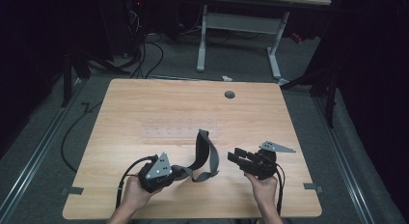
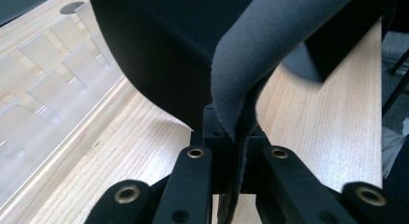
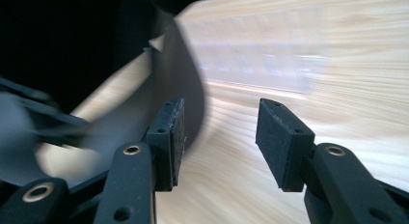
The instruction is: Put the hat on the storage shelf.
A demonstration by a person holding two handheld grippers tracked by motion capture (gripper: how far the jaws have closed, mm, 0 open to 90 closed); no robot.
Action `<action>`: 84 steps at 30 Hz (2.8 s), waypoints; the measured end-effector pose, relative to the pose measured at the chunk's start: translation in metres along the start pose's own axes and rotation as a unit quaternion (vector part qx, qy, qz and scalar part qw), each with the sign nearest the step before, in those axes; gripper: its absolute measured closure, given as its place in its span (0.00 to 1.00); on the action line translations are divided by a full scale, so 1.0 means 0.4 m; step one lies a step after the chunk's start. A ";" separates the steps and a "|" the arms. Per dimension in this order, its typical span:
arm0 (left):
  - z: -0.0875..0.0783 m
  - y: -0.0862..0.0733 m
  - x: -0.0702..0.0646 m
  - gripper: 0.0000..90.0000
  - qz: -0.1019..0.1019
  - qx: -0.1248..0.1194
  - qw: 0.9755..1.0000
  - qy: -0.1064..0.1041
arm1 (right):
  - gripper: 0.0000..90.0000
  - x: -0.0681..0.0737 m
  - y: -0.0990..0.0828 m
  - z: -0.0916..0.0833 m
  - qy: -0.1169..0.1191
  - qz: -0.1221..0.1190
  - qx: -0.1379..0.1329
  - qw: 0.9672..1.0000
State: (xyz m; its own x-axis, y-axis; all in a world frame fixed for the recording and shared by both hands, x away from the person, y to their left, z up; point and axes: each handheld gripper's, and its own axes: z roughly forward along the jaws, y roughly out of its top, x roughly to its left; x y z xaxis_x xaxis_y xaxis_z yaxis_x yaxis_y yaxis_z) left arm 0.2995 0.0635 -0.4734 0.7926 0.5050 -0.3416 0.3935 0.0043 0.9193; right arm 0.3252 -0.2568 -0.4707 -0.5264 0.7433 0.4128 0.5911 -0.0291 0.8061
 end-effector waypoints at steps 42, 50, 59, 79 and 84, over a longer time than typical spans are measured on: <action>-0.104 0.162 0.159 0.96 -0.074 -0.159 0.980 0.094 | 0.47 -0.170 -0.097 0.001 -0.273 -0.070 0.090 0.955; -0.117 0.204 0.202 0.96 -0.081 -0.187 0.973 0.107 | 0.46 -0.170 -0.097 0.002 -0.273 -0.070 0.090 0.955; -0.133 0.235 0.254 0.96 -0.075 -0.193 0.968 0.141 | 0.46 -0.169 -0.098 0.002 -0.272 -0.070 0.090 0.956; -0.097 0.228 0.351 0.96 -0.066 -0.182 0.959 0.207 | 0.45 -0.169 -0.098 0.002 -0.272 -0.070 0.090 0.955; -0.089 0.222 0.367 0.96 -0.063 -0.173 0.958 0.218 | 0.45 -0.169 -0.097 0.002 -0.272 -0.069 0.090 0.956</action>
State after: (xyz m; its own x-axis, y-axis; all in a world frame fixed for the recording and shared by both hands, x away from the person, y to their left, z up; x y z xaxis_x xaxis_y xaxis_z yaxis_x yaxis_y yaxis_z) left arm 0.4342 0.1687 -0.4347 0.4496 0.7935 -0.4101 0.2352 0.3378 0.9114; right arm 0.3384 -0.3053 -0.5305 -0.2402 0.9706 -0.0133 0.6602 0.1734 0.7308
